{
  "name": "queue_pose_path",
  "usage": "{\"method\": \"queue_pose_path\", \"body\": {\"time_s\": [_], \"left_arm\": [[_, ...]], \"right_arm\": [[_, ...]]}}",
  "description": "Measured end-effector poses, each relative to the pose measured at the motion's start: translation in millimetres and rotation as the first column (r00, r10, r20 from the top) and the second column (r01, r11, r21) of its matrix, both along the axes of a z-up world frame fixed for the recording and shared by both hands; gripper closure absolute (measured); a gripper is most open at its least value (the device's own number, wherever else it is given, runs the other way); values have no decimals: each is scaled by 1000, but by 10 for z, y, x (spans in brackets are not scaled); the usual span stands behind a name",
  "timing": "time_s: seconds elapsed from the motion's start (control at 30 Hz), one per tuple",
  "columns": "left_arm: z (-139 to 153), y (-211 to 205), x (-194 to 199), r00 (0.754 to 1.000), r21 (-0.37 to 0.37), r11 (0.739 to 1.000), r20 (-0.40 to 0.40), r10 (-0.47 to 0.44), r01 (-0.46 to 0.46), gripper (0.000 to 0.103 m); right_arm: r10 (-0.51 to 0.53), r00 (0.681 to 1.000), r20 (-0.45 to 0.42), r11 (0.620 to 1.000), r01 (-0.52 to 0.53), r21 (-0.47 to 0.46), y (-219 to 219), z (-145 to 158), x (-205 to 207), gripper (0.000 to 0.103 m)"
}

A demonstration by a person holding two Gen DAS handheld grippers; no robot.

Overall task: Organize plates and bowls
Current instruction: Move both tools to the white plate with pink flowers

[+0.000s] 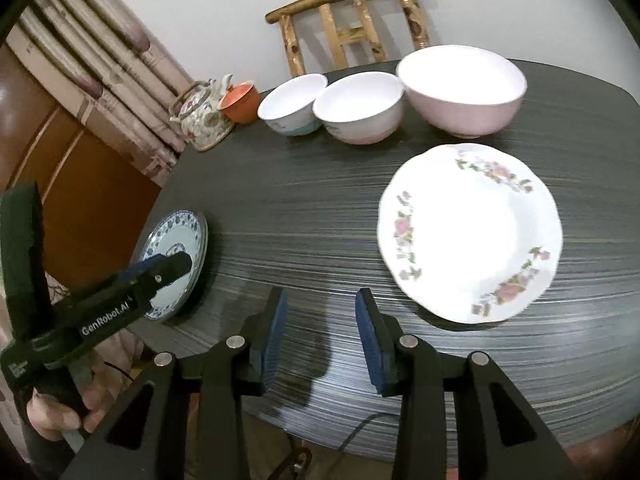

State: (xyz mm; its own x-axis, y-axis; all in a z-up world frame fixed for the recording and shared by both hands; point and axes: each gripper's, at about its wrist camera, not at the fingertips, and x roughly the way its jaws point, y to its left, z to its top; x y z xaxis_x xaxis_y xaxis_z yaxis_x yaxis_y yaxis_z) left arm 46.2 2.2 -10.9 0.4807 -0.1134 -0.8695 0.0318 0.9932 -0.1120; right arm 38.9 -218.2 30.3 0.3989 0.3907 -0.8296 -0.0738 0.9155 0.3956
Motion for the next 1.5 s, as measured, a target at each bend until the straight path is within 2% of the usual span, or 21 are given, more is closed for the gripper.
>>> {"method": "queue_pose_path", "body": {"time_s": [0.2,0.33,0.53,0.67,0.8,1.13,1.5], "left_arm": [[-35,-189,1,1000,10,1000,-13,-24,24,64],[-78,-312,43,998,-12,999,-37,-44,44,64],[-170,-422,165,993,-136,989,-98,-64,51,64],[-260,-484,293,988,-242,969,-133,-82,48,64],[-363,-559,406,981,-295,955,-172,-91,37,64],[-622,-918,717,963,-341,939,-238,-128,41,64],[-838,-1090,921,952,-353,934,-267,-152,51,64]], "right_arm": [[-44,999,-1,999,44,15,-277,-5,-33,68],[-80,997,-10,997,81,21,-493,-41,-24,68],[-145,989,-27,989,146,25,-867,-118,-11,68],[-188,981,-41,981,190,44,-1122,-194,22,68],[-229,972,-55,971,232,53,-1391,-288,61,68],[-280,953,-113,953,290,86,-1865,-591,265,68],[-253,956,-145,957,269,105,-1926,-869,529,68]]}}
